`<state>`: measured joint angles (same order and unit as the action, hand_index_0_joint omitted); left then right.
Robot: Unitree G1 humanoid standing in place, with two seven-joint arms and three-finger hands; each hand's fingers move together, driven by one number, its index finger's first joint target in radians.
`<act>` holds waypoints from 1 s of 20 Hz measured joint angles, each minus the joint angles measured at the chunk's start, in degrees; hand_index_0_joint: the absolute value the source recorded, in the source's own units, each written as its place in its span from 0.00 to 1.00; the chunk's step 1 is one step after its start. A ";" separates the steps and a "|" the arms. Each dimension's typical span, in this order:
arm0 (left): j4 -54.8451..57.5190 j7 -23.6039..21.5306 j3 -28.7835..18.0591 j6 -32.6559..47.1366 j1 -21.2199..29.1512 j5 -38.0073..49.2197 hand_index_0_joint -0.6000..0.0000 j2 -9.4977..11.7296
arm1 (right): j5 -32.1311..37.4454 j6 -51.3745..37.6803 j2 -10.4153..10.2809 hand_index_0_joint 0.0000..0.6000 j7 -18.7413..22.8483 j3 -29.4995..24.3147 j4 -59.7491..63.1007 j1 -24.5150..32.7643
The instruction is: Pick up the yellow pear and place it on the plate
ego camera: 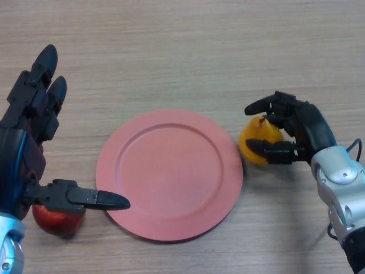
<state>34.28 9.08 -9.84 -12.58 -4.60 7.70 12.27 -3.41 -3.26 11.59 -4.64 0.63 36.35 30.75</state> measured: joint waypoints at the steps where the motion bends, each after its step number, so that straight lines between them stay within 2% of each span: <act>1: -0.12 -0.04 0.00 0.24 0.07 -0.01 1.00 0.00 | 2.15 1.85 0.00 1.00 0.00 -0.01 -3.12 -0.33; 7: -1.04 -0.11 0.06 0.40 0.38 0.02 1.00 0.04 | 4.16 13.03 -0.47 1.00 0.70 0.68 -25.15 -4.94; 8: -1.04 -0.12 0.06 0.40 0.43 0.02 1.00 0.10 | 7.44 13.64 -0.50 1.00 3.36 3.02 -28.60 -6.16; 11: -1.04 -0.11 0.06 0.40 0.82 0.07 1.00 0.29 | 8.51 13.65 -0.67 1.00 6.00 11.65 -33.29 -8.41; 14: -1.04 -0.10 0.02 0.40 0.92 0.31 1.00 0.60 | 8.55 13.63 -0.72 1.00 8.63 23.07 -34.63 -9.95; 15: -1.04 -0.08 0.02 0.40 0.96 0.33 1.00 0.64 | 8.57 13.33 -0.72 1.00 9.25 24.93 -33.92 -9.90; 16: -1.04 -0.08 0.00 0.40 1.12 0.41 1.00 0.65 | 8.60 11.76 -0.72 1.00 11.95 27.08 -31.56 -9.90; 20: -1.05 -0.08 0.00 0.40 1.80 0.71 1.00 0.68 | 13.59 10.12 -0.48 1.00 16.76 29.71 -25.16 -9.75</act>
<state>33.23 9.00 -9.85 -12.18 -2.80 8.41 12.94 10.17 6.86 11.10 12.12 30.34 11.19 21.00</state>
